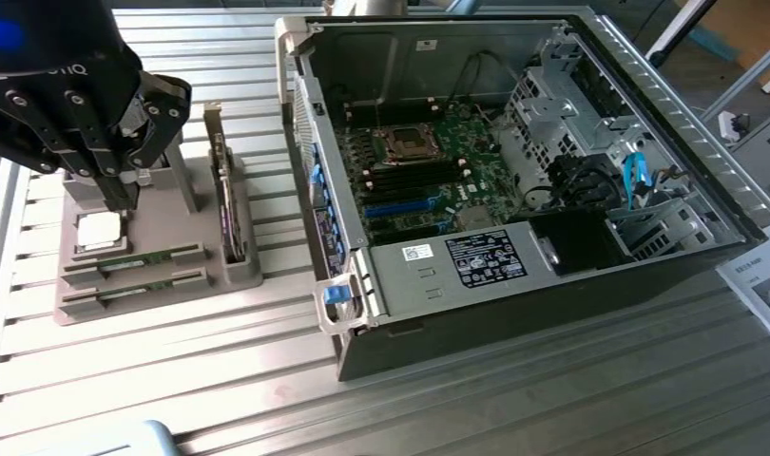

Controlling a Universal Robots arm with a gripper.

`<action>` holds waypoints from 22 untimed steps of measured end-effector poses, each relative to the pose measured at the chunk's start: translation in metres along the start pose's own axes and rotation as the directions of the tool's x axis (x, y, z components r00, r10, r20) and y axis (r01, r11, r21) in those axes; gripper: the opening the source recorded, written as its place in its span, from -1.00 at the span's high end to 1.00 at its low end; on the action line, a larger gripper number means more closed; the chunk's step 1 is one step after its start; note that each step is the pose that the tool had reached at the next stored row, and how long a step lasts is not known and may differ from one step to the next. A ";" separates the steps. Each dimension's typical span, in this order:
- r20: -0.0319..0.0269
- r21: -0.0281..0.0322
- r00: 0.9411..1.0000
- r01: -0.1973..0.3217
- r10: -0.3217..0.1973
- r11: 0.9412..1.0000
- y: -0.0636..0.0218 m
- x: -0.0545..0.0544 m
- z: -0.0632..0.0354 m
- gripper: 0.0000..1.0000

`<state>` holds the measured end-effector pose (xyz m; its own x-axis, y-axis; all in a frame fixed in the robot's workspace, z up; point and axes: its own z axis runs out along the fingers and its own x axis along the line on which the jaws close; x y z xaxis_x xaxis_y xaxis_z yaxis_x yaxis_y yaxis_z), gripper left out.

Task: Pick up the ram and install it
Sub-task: 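Reach for the ram, then pick up the ram and move it above insertion slot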

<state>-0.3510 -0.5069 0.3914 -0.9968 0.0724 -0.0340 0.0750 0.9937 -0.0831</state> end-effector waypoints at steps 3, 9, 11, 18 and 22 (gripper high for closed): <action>0.000 0.000 1.000 0.000 0.000 1.000 0.0000 0.000 0.0000 0.80; 0.000 0.000 1.000 0.000 0.000 1.000 0.0000 0.000 0.0000 0.80; 0.000 0.000 1.000 0.000 0.000 1.000 0.0000 0.000 0.0000 0.80; -0.001 -0.008 1.000 0.000 0.000 1.000 0.0061 0.006 0.0000 0.80; -0.001 -0.008 1.000 0.000 0.000 1.000 0.0061 0.006 0.0000 0.80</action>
<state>-0.3562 -0.5004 0.3907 -0.9968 0.0728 -0.0334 0.0751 0.9943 -0.0752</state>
